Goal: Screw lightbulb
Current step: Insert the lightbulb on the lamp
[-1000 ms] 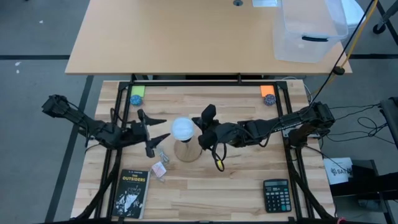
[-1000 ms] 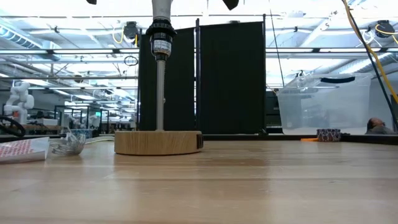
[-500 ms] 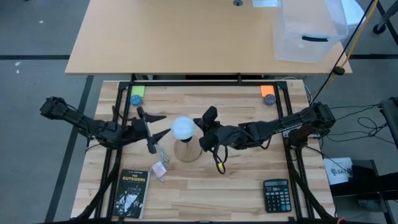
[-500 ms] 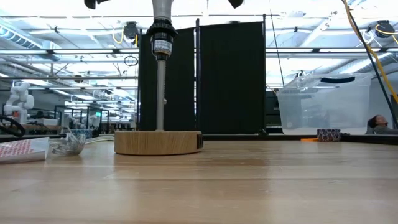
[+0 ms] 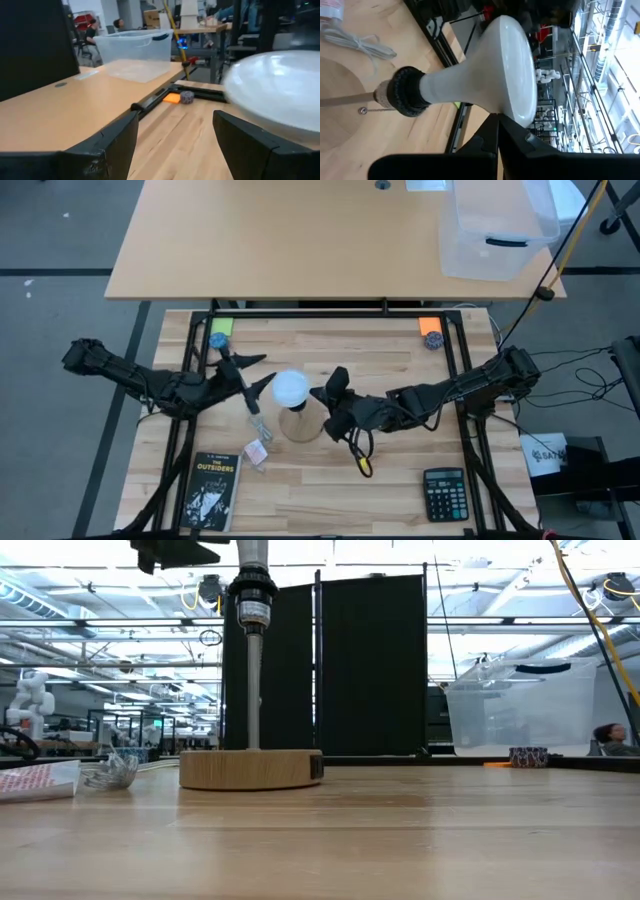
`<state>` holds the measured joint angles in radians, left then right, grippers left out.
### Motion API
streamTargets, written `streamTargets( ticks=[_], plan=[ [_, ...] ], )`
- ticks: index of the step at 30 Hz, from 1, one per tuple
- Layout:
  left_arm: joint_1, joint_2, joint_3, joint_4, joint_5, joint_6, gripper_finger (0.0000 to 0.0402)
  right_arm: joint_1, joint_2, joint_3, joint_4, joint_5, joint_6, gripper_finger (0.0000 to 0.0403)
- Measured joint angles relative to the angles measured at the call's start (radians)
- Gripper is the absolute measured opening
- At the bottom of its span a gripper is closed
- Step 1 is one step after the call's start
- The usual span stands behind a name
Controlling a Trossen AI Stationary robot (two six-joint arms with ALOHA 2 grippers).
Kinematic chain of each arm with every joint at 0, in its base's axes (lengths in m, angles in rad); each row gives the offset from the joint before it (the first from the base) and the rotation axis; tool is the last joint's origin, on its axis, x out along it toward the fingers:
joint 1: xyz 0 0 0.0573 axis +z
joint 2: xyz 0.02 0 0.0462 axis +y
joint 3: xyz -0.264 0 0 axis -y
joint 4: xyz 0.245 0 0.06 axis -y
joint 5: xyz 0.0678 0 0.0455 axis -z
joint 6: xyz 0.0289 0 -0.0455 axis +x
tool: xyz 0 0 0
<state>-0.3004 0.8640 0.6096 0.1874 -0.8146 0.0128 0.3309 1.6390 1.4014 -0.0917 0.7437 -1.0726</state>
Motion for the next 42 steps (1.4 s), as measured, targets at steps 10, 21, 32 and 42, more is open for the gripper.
streamTargets(
  ticks=[10,21,32,42],
  plan=[
    [-0.098,-0.073,0.0,0.01,-0.02,0.031,0.0263,0.007,0.0,0.0,-0.104,0.029,0.109,0.0],
    [-0.2,-0.057,0.0,0.096,0.047,0.099,0.0263,-0.065,0.0,0.0,-0.012,0.072,0.034,0.0],
    [-0.166,-0.013,0.0,0.092,0.057,0.069,0.0263,-0.07,0.0,0.0,0.029,0.062,-0.043,0.0],
    [-0.123,-0.005,0.0,0.075,0.081,0.03,0.0263,-0.07,0.0,0.0,0.032,0.067,-0.066,0.0]
  ],
)
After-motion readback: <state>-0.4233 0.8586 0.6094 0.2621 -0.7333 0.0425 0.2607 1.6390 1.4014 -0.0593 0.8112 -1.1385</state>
